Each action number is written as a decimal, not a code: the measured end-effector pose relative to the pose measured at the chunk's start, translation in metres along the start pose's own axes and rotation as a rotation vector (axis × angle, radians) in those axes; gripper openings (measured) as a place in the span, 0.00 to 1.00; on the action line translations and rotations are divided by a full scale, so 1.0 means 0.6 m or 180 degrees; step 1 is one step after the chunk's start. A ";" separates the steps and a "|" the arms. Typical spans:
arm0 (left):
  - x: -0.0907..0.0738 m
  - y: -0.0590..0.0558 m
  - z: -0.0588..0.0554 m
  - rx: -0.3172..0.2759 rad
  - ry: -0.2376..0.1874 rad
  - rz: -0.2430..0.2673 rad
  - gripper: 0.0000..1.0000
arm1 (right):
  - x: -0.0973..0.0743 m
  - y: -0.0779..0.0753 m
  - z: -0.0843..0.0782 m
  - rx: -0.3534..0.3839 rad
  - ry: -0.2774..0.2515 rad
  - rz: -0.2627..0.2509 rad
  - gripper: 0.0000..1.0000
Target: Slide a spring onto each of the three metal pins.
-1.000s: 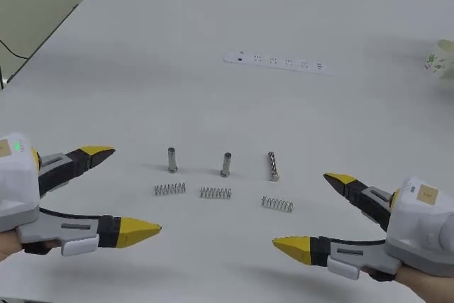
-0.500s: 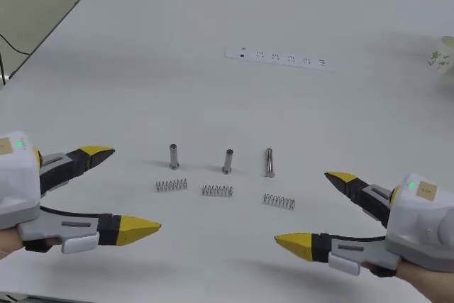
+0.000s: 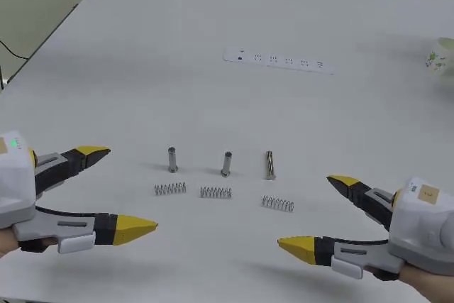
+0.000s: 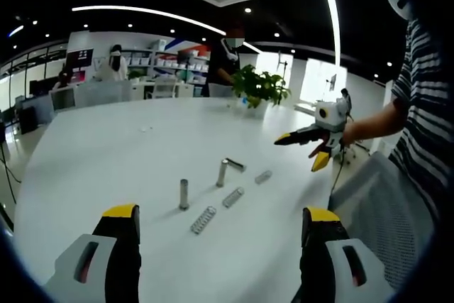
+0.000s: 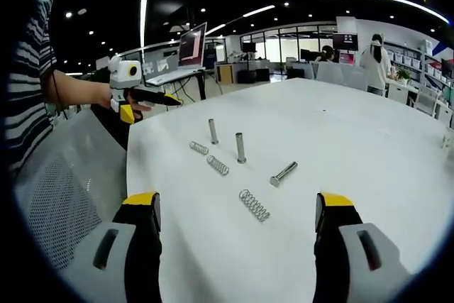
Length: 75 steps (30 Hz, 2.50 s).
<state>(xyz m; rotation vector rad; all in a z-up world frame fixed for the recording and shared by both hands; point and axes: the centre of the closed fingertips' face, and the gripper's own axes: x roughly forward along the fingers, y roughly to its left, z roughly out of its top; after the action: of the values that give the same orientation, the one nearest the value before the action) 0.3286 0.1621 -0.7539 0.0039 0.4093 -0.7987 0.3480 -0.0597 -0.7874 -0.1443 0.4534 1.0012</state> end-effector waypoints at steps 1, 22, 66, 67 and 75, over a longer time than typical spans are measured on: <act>0.000 0.000 0.000 -0.0001 0.0002 -0.0003 0.91 | -0.001 0.000 0.000 0.0003 -0.0004 -0.0002 0.91; 0.039 -0.018 0.010 0.0040 0.0017 -0.0213 0.91 | 0.012 0.009 0.012 -0.0077 0.0009 0.0065 0.90; 0.032 -0.011 -0.007 -0.0079 0.0023 -0.0184 0.90 | 0.086 -0.079 0.080 0.0463 0.0262 -0.0095 0.58; 0.032 -0.012 -0.007 -0.0079 0.0021 -0.0187 0.91 | 0.090 -0.085 0.080 0.0506 0.0280 -0.0107 0.56; 0.032 -0.011 -0.008 -0.0108 -0.0002 -0.0182 0.90 | 0.116 -0.101 0.075 0.0635 0.0517 -0.0119 0.47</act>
<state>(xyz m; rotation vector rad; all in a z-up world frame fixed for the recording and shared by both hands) 0.3344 0.1447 -0.7641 -0.0399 0.4238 -0.8480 0.4438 -0.0235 -0.7824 -0.0548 0.6939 0.9054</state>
